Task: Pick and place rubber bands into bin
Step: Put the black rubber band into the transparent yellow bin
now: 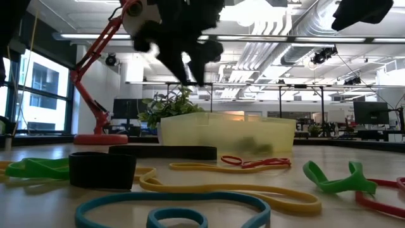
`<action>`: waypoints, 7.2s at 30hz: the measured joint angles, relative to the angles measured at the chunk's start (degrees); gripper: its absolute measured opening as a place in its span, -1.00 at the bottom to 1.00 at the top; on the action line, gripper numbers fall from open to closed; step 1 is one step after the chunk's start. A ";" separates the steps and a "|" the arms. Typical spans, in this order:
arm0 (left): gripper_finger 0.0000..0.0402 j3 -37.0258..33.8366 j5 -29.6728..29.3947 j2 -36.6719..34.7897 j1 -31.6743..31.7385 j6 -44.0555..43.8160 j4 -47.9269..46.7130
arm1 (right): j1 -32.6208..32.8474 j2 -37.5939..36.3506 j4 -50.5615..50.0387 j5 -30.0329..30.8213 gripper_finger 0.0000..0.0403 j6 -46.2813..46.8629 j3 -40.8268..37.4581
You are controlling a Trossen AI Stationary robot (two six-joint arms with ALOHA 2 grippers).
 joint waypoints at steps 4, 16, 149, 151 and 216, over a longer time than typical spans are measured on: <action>-0.10 -0.09 -0.52 -0.27 -4.45 -1.62 -5.53 | 1.05 0.02 -0.28 2.91 -0.34 0.99 0.00; -0.09 -3.78 -6.99 -0.50 -15.43 -28.40 -4.72 | 1.30 0.09 -1.24 8.57 -0.34 -2.19 0.00; -0.70 -3.72 -10.73 2.63 1.69 -18.19 8.68 | -3.73 0.09 -3.88 13.12 -0.34 -3.36 0.02; -0.59 -3.72 -10.73 2.63 1.69 -18.19 8.68 | -3.73 0.09 -3.88 13.12 -0.34 -3.34 0.02; -0.45 -3.72 -10.80 11.66 -37.72 -48.18 12.48 | -1.33 -0.02 -4.98 5.05 -0.34 -9.11 0.04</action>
